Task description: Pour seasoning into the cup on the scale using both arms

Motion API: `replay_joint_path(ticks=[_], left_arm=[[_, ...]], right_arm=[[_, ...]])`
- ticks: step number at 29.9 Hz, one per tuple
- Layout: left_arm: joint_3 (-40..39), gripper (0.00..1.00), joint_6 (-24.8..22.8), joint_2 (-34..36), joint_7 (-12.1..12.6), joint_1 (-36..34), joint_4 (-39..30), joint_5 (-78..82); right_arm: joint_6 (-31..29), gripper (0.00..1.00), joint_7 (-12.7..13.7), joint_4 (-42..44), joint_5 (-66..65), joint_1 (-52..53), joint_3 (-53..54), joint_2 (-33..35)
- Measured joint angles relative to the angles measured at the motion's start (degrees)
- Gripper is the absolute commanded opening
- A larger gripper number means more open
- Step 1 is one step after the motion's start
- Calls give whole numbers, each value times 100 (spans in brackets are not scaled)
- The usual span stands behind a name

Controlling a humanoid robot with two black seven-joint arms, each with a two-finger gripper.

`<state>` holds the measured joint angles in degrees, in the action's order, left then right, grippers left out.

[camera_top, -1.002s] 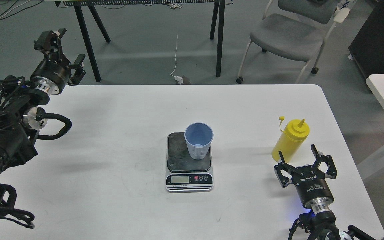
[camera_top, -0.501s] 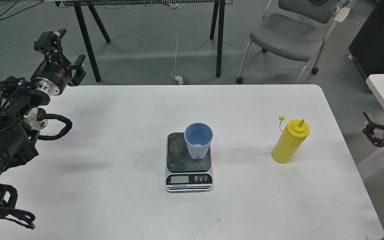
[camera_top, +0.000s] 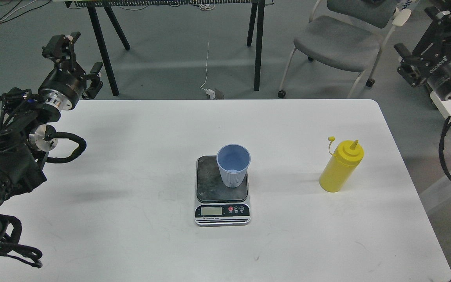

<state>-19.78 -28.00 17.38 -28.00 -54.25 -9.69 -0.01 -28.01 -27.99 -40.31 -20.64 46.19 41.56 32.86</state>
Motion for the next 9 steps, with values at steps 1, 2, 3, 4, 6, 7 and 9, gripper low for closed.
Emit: replay_joint_path(ticks=[1,2,3,4,6,7,9], left_arm=[[0,95,0,2,0,-2,0,0],[0,95,0,6,0,-7,0,0],[-1,95,-1,13,0,-13,0,0],[-3,95,0,18,0,-17,2,0],[-11,95,0,21,0,-24,3,-8],[-14,95,0,21,0,-34,3,-12],[-14,95,0,26,0,-71,3,-16]], right_arm=[[0,99,0,4,0,20,4,-107],[1,99,0,14,5,37,12,-225],[0,99,0,26,16,41,20,-322],[0,99,0,35,44,41,26,-381],[1,99,0,46,185,16,26,-454],[2,99,0,47,262,2,17,-471],[2,99,0,43,430,-57,4,-506]])
